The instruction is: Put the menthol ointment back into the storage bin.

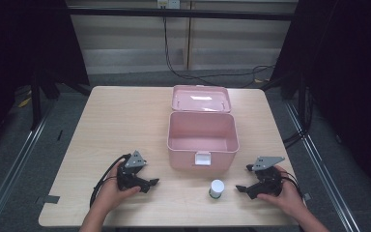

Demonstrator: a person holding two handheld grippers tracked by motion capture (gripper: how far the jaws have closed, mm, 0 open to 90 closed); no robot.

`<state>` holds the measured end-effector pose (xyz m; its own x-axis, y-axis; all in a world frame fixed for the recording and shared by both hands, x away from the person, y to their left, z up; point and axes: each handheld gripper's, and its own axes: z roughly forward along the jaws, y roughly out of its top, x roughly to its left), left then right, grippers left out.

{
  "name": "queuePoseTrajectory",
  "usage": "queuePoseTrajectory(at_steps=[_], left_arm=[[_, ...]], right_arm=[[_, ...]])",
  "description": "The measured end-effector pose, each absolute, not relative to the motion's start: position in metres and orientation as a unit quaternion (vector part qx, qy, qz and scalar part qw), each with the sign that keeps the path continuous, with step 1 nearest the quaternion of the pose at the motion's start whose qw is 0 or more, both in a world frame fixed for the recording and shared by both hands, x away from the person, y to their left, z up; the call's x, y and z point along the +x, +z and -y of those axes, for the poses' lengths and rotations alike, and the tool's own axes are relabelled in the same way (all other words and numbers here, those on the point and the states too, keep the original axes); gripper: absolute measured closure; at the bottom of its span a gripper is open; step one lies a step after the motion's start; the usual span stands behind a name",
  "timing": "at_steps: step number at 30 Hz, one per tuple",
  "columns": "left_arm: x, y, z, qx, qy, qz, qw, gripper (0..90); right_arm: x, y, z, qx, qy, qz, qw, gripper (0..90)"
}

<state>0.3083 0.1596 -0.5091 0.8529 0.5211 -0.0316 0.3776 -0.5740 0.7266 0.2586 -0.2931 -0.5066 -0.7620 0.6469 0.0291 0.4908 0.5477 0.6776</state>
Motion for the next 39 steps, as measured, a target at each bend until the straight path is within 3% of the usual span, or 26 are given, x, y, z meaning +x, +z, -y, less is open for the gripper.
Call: queuePoseTrajectory(at_steps=[18,39], left_arm=[[0.308,-0.509,-0.16,0.882,0.094,-0.254,0.385,13.8],[0.308,-0.509,-0.16,0.882,0.094,-0.254,0.385,13.8]], right_arm=[[0.258,-0.484,0.267,0.288,0.271,-0.918,0.027,17.2],[0.259,-0.46,0.226,0.228,0.247,-0.942,-0.023,29.3]])
